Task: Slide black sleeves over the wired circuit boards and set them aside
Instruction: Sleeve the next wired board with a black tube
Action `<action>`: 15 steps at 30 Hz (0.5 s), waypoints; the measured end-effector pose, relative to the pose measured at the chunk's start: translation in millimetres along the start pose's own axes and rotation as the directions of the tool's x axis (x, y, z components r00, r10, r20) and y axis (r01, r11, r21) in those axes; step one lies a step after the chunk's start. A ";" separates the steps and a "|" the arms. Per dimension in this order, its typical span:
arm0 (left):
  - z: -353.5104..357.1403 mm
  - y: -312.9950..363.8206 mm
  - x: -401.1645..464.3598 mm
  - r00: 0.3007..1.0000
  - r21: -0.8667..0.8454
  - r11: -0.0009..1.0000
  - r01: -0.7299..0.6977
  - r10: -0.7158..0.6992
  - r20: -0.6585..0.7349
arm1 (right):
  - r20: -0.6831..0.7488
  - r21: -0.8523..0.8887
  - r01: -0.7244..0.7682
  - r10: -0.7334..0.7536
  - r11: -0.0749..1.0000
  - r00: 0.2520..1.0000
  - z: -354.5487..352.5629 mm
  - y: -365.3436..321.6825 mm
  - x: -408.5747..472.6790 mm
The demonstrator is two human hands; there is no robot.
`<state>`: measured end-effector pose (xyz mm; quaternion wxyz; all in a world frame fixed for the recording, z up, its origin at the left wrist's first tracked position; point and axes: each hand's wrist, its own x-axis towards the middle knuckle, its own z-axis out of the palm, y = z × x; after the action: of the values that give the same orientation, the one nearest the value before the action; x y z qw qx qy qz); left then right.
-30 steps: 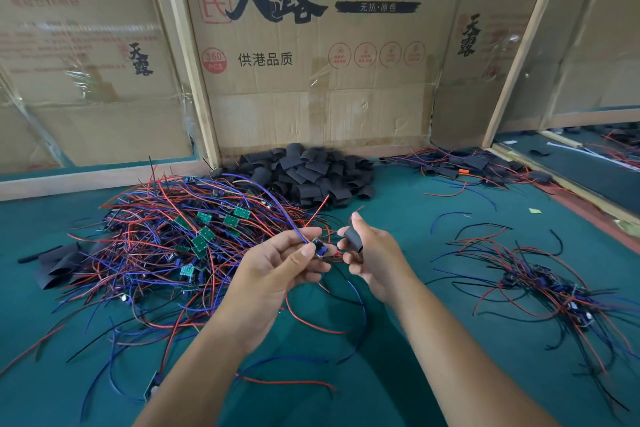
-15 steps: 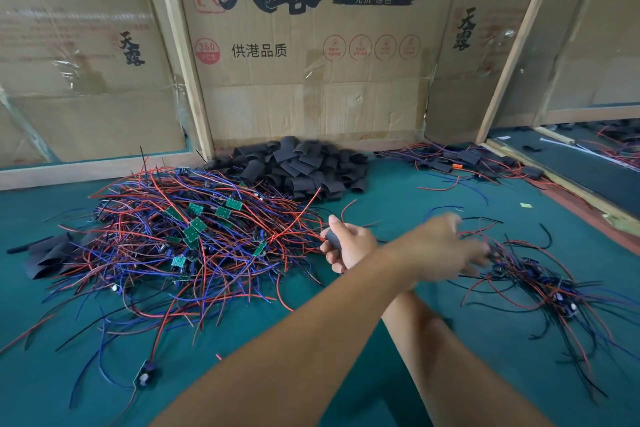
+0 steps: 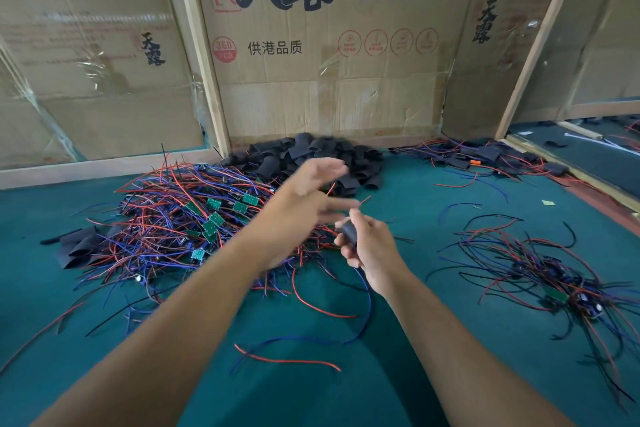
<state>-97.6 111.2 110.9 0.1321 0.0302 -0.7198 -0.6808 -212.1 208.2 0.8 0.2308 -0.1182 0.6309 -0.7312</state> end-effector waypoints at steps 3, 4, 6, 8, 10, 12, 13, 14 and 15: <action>-53.6 -1.6 4.2 0.959 0.397 0.916 0.056 0.061 -0.276 | 0.005 0.020 0.038 -0.038 0.999 0.999 -2.3 -8.4 -9.4; -71.6 -2.3 5.5 0.936 0.609 0.786 0.106 0.128 -0.328 | 0.000 0.020 0.035 -0.035 0.999 0.999 -2.2 -9.2 -10.8; -99.4 -5.3 11.1 0.958 0.854 0.493 0.166 0.124 -0.258 | -0.003 0.002 0.004 -0.004 1.000 1.000 -1.5 -11.2 -12.7; -110.7 -8.6 14.5 0.992 0.960 0.256 0.117 -0.066 -0.103 | -0.001 0.005 -0.007 0.007 1.000 1.000 -1.4 -10.7 -13.4; -109.8 -11.2 16.2 0.988 0.995 0.097 0.034 -0.152 -0.019 | -0.001 0.018 0.003 -0.003 1.000 1.000 -1.5 -9.1 -11.8; -101.4 -10.5 15.0 0.996 0.999 0.034 -0.013 -0.087 0.016 | -0.001 0.017 0.014 -0.014 1.000 1.000 -1.5 -8.0 -10.5; -96.0 -10.9 13.1 0.998 0.999 0.037 -0.022 -0.049 0.024 | 0.001 0.014 0.017 -0.017 1.000 1.000 -1.8 -7.4 -9.5; -90.7 -12.7 10.9 0.999 0.998 0.064 -0.013 -0.045 0.016 | 0.000 0.015 0.016 -0.016 1.000 1.000 -2.0 -7.4 -9.3; -86.0 -16.3 8.0 0.997 0.995 0.098 0.000 -0.080 0.008 | -0.001 0.014 0.016 -0.016 1.000 1.000 -1.9 -7.3 -8.8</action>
<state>-87.7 24.6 99.3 0.0379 0.1101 -0.9929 -0.0253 -206.7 214.9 8.7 0.2255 -0.1211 0.6251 -0.7374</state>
